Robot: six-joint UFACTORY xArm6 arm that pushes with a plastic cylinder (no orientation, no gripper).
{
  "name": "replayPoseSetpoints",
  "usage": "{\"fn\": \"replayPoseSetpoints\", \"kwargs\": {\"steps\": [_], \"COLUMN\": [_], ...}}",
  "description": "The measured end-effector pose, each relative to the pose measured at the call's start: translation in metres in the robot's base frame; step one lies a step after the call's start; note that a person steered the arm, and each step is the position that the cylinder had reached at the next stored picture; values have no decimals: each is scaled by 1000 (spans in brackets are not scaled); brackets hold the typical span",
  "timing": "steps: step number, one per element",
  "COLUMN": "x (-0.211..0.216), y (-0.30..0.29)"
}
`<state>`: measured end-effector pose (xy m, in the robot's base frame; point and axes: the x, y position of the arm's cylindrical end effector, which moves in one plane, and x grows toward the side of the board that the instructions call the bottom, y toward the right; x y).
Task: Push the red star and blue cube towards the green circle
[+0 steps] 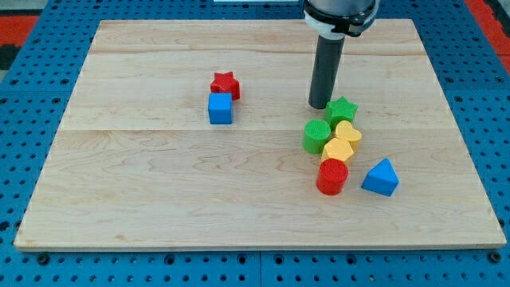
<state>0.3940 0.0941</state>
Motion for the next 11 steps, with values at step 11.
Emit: {"fn": "replayPoseSetpoints", "kwargs": {"steps": [11], "x": [37], "y": [-84]}}
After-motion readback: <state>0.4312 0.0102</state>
